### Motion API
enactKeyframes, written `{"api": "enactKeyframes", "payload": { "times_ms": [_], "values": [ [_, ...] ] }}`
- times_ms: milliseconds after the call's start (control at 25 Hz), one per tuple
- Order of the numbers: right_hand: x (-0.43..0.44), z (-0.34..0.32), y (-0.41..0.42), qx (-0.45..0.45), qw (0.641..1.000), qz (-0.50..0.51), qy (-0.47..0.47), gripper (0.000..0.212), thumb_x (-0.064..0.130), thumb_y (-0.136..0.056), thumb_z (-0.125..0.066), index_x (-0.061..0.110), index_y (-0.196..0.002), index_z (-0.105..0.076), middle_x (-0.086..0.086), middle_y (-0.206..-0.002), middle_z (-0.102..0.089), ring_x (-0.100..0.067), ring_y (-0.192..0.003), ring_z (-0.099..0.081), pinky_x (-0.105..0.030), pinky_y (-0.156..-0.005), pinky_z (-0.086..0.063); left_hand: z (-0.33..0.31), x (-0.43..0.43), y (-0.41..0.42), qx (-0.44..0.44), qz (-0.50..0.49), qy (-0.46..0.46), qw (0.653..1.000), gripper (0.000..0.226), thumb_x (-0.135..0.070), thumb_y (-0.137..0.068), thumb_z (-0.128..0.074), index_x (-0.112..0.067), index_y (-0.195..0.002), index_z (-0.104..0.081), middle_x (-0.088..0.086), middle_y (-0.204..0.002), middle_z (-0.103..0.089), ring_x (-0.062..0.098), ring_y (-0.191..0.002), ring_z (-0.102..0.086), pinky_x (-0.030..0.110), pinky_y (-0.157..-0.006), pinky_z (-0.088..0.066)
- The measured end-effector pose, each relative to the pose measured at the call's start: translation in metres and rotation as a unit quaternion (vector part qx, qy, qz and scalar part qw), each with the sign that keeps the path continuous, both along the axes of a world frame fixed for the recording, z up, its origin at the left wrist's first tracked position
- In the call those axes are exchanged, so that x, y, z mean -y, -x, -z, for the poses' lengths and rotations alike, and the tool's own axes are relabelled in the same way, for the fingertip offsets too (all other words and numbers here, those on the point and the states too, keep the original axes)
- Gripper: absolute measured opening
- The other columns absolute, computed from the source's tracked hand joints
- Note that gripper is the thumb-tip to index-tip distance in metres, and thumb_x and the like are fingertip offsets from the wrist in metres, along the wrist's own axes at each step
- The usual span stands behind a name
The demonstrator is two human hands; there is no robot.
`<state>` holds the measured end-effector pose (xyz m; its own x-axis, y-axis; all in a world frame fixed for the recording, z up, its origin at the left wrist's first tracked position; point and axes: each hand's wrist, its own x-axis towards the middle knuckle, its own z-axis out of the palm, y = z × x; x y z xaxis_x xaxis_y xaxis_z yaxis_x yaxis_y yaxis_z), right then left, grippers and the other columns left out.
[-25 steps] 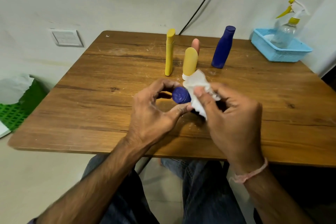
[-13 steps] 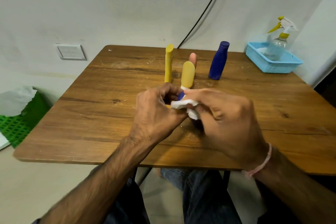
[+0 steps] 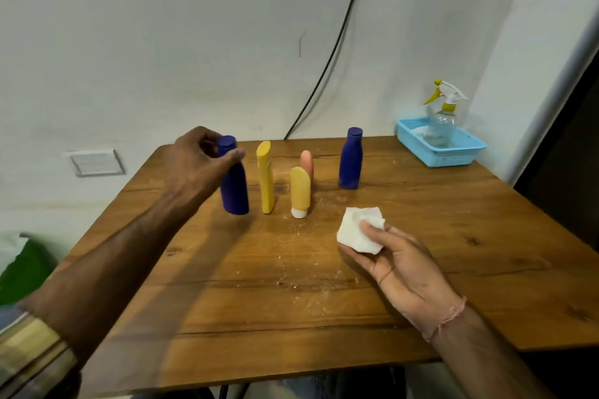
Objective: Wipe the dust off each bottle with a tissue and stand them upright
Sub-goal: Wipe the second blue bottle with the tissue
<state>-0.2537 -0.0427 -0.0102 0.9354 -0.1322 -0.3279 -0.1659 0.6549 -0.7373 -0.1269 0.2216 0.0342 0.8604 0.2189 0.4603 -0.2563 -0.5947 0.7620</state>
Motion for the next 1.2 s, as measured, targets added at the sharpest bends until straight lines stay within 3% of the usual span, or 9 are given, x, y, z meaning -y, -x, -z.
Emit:
{"api": "enactKeyframes", "payload": {
  "times_ms": [120,240,440,760,840,920,1000,1080,1200],
  "values": [
    [-0.003,0.007,-0.003,0.003,0.999,-0.008,0.042,0.026,-0.009,-0.091,-0.055,0.004,-0.113,-0.059,-0.018,-0.119,-0.067,-0.036,-0.109,-0.066,-0.049,-0.087,-0.058,0.004,0.002,-0.021,-0.002,-0.018,-0.001,1.000,0.046,-0.038,-0.080,-0.083,-0.011,-0.113,-0.065,0.004,-0.102,-0.069,0.022,-0.094,-0.066,0.033,-0.078,-0.054],
    [-0.006,0.011,-0.001,0.016,0.998,-0.026,0.054,0.019,-0.003,-0.095,-0.054,0.011,-0.106,-0.060,-0.018,-0.118,-0.069,-0.039,-0.105,-0.068,-0.049,-0.087,-0.058,0.015,0.002,-0.031,-0.030,-0.012,-0.012,0.999,0.047,-0.040,-0.082,-0.081,-0.011,-0.114,-0.063,0.005,-0.105,-0.068,0.022,-0.096,-0.065,0.031,-0.076,-0.051],
    [-0.009,0.010,0.007,0.020,0.994,-0.031,0.103,0.020,0.013,-0.094,-0.061,0.004,-0.111,-0.061,-0.021,-0.102,-0.074,-0.034,-0.090,-0.074,-0.039,-0.070,-0.063,0.027,-0.002,-0.035,-0.049,0.002,-0.013,0.999,0.053,-0.042,-0.084,-0.078,-0.011,-0.122,-0.058,0.007,-0.114,-0.067,0.023,-0.101,-0.064,0.033,-0.079,-0.052],
    [-0.007,0.005,0.019,0.060,0.979,-0.048,0.188,0.029,0.029,-0.089,-0.066,0.011,-0.112,-0.066,-0.017,-0.093,-0.076,-0.028,-0.079,-0.073,-0.035,-0.069,-0.062,0.024,-0.010,-0.013,-0.051,-0.003,0.019,0.999,0.083,-0.051,-0.076,-0.082,-0.018,-0.141,-0.042,0.011,-0.139,-0.051,0.029,-0.123,-0.051,0.049,-0.098,-0.050],
    [-0.006,0.005,0.022,0.076,0.973,-0.045,0.216,0.030,0.031,-0.088,-0.067,0.012,-0.111,-0.068,-0.014,-0.094,-0.076,-0.027,-0.079,-0.073,-0.038,-0.071,-0.060,0.018,0.003,0.020,0.026,-0.026,0.033,0.999,0.074,-0.054,-0.077,-0.077,-0.021,-0.135,-0.045,0.008,-0.135,-0.050,0.026,-0.121,-0.050,0.048,-0.096,-0.049],
    [-0.005,0.003,0.024,0.092,0.964,-0.040,0.248,0.032,0.034,-0.086,-0.067,0.012,-0.110,-0.070,-0.012,-0.094,-0.076,-0.025,-0.076,-0.071,-0.040,-0.072,-0.059,0.016,0.028,0.063,0.027,0.056,0.069,0.996,0.054,-0.056,-0.081,-0.073,-0.019,-0.116,-0.056,0.004,-0.115,-0.062,0.020,-0.102,-0.060,0.040,-0.083,-0.053],
    [-0.005,0.000,0.025,0.114,0.956,-0.034,0.268,0.034,0.037,-0.085,-0.066,0.013,-0.108,-0.072,-0.010,-0.094,-0.076,-0.022,-0.075,-0.070,-0.039,-0.069,-0.057,0.017,0.065,0.103,-0.134,0.223,0.102,0.960,0.053,-0.063,-0.075,-0.074,-0.020,-0.104,-0.067,0.000,-0.097,-0.071,0.014,-0.087,-0.067,0.033,-0.073,-0.052],
    [-0.003,-0.004,0.025,0.123,0.950,-0.033,0.286,0.033,0.039,-0.084,-0.064,0.016,-0.105,-0.073,-0.009,-0.092,-0.076,-0.020,-0.074,-0.069,-0.036,-0.068,-0.056,0.023,0.096,0.119,-0.282,0.313,0.163,0.892,0.058,-0.057,-0.063,-0.078,-0.018,-0.105,-0.073,0.002,-0.095,-0.077,0.014,-0.083,-0.069,0.033,-0.073,-0.053],
    [0.009,-0.009,0.021,0.104,0.942,-0.030,0.317,0.032,0.042,-0.084,-0.064,0.017,-0.100,-0.075,-0.010,-0.085,-0.076,-0.019,-0.071,-0.068,-0.037,-0.068,-0.056,0.029,0.122,0.105,-0.302,0.301,0.311,0.849,0.047,-0.026,-0.067,-0.085,-0.003,-0.106,-0.074,0.016,-0.092,-0.076,0.021,-0.077,-0.069,0.032,-0.065,-0.055]
  ]
}}
